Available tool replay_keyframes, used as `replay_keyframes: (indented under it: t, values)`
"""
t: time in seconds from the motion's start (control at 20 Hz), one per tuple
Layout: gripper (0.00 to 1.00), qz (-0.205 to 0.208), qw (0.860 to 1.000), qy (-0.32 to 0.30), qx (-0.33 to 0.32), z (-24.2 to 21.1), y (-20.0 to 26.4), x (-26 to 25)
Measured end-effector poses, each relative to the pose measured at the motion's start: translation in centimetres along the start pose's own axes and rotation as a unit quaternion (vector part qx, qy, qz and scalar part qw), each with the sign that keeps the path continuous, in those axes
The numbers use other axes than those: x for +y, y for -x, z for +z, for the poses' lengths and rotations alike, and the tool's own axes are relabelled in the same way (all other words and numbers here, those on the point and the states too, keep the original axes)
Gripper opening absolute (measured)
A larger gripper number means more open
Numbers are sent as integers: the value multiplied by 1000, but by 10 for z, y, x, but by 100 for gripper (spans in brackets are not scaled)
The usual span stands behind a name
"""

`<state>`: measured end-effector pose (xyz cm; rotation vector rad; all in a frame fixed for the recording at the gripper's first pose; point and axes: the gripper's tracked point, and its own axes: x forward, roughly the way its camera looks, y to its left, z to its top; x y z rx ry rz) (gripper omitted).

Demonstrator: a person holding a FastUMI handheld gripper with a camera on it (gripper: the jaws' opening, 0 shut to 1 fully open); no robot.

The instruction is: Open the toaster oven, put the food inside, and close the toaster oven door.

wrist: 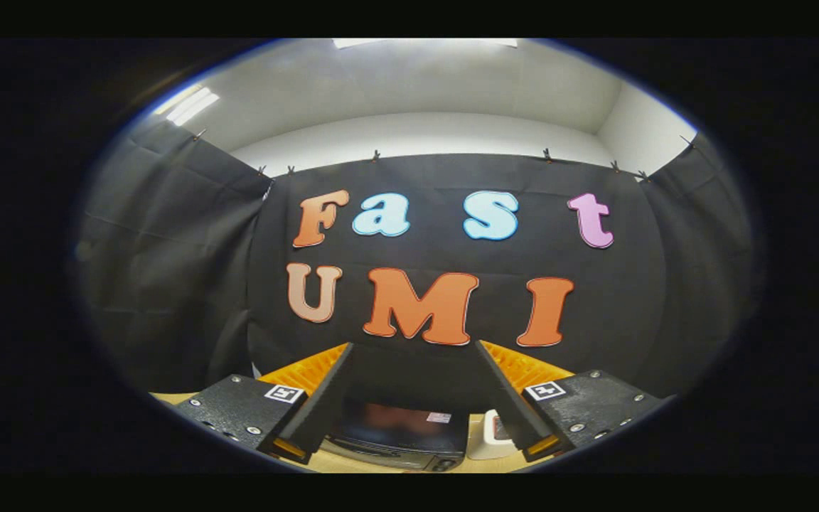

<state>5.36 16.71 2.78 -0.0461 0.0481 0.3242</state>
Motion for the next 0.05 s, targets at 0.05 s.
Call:
replay_keyframes:
  t: [0.05]
  values:
    - [97, 0, 1000, 0, 0, 0, 0, 0]
